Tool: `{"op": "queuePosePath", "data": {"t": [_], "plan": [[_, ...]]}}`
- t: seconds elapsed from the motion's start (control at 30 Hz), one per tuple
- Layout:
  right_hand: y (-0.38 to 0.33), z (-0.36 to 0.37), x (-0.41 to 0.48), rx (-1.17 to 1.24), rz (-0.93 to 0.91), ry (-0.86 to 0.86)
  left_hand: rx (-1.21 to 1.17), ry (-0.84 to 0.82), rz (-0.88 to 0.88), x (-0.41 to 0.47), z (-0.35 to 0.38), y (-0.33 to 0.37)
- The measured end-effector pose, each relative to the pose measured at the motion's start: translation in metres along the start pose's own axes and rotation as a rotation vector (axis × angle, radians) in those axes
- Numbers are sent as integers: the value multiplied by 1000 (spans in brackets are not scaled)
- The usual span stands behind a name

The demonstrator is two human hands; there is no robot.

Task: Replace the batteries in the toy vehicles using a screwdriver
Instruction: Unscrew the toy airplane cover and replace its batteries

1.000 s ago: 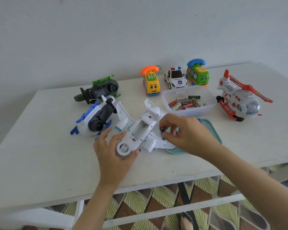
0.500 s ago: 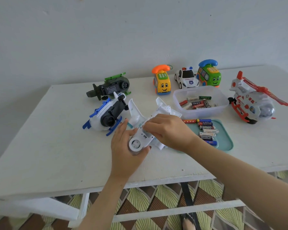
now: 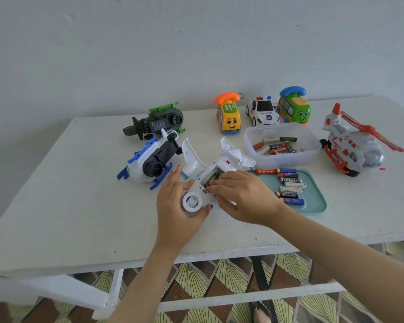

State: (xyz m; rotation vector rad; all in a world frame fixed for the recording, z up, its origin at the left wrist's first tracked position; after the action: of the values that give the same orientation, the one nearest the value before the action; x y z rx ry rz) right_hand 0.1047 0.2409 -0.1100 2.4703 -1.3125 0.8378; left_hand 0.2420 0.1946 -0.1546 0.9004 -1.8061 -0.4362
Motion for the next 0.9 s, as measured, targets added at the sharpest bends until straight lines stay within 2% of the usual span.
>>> {"op": "queuePosePath", "data": {"t": [0.23,0.43,0.7,0.9], "plan": [[1,0,-3,-19,30,0,21,-11,-11,-1,1,-1],[4,1,0,58,170,-49,19,-2,-5,-1,1,-1],[4,4,5,95,313,-32,23,-17,-19,-2,1,-1],[4,2,1,132,321,-41,28,-36,-3,-2,3,0]]}}
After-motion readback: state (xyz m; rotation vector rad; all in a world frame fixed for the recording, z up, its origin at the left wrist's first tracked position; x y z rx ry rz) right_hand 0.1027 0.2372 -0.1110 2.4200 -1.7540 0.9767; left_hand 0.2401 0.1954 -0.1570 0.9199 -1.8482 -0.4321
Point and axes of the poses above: each hand's wrist, its own x-axis towards the middle knuckle, its own z-axis out of the palm, y = z × x, the point moved 7 cm from there along x, towards the middle knuckle, and after that the axes turned 4 degrees about y, right-handed, at the moved point
